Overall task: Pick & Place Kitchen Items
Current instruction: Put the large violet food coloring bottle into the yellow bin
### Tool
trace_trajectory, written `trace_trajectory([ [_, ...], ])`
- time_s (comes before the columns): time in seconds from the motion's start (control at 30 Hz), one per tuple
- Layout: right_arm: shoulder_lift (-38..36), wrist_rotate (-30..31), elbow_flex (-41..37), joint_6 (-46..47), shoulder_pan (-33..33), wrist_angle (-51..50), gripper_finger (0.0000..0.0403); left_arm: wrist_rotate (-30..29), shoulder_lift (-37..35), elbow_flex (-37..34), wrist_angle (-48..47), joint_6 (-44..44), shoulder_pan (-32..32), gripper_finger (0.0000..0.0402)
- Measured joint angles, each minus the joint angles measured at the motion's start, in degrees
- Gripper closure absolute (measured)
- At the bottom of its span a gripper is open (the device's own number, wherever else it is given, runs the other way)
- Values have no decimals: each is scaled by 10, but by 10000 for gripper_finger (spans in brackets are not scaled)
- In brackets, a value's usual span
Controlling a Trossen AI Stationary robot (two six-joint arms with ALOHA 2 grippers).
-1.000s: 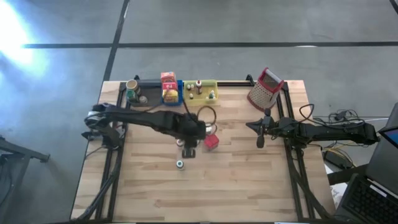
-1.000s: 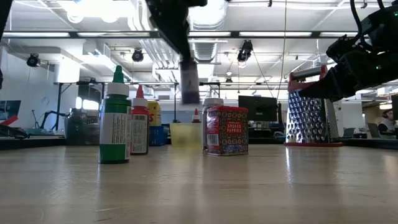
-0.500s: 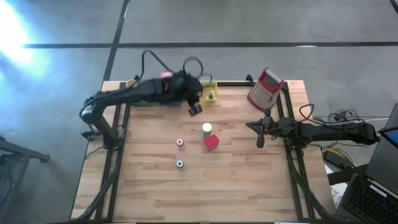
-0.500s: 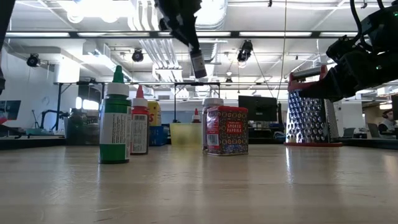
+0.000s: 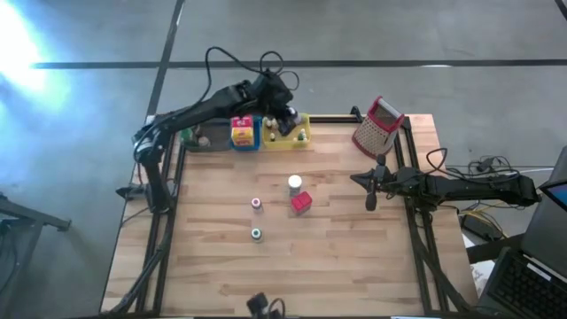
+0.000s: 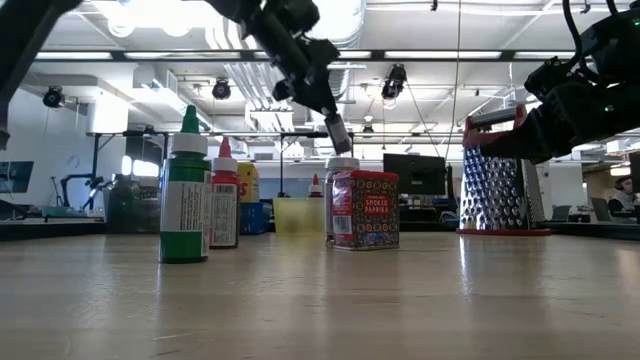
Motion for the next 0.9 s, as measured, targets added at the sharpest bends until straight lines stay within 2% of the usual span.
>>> trace_trajectory([
  [0.33, 0, 0, 0, 0, 0, 0, 394, -4, 96, 85, -27, 24, 32, 273],
  [0.53, 0, 0, 0, 0, 0, 0, 394, -6, 136, 94, -41, 38, 53, 273],
  [0.9, 0, 0, 0, 0, 0, 0, 394, -5, 156, 94, -33, 91, 62, 273],
])
